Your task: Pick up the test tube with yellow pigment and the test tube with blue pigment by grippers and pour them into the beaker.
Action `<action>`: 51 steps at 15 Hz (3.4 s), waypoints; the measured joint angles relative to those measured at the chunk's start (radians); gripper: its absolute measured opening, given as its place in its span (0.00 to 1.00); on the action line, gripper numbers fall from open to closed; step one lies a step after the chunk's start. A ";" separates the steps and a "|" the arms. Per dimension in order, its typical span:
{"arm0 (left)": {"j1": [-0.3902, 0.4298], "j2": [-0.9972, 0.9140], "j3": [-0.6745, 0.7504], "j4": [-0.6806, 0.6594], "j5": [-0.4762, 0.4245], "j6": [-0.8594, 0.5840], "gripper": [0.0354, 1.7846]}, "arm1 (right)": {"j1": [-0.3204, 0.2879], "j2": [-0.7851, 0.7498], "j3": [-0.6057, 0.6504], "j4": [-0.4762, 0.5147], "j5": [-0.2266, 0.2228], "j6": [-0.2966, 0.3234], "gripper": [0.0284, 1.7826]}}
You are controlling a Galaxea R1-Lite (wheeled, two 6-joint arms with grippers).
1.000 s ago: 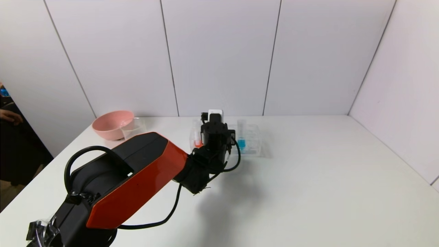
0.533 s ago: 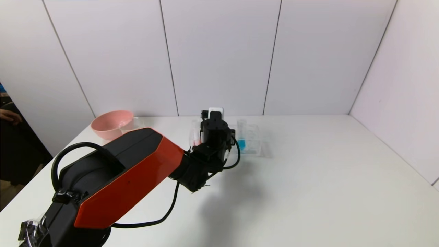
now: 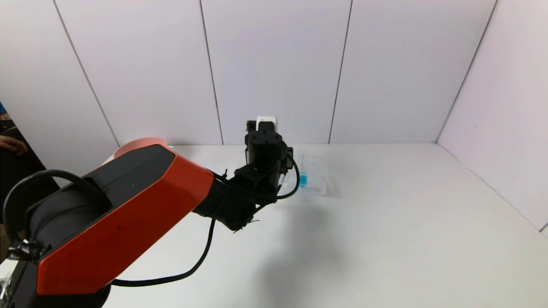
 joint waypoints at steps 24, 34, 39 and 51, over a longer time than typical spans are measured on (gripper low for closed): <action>0.399 -0.470 0.117 0.268 -0.204 0.085 0.29 | 0.000 0.000 0.000 0.000 0.000 0.000 1.00; 0.718 -0.535 0.290 0.221 -0.505 0.017 0.29 | 0.000 0.000 0.000 0.000 0.000 0.000 1.00; 0.766 -0.546 0.299 0.230 -0.571 0.026 0.29 | 0.000 0.000 0.000 0.000 0.000 0.000 1.00; 0.911 -0.545 0.279 0.386 -0.822 0.230 0.29 | 0.000 0.000 0.000 0.000 0.000 0.000 1.00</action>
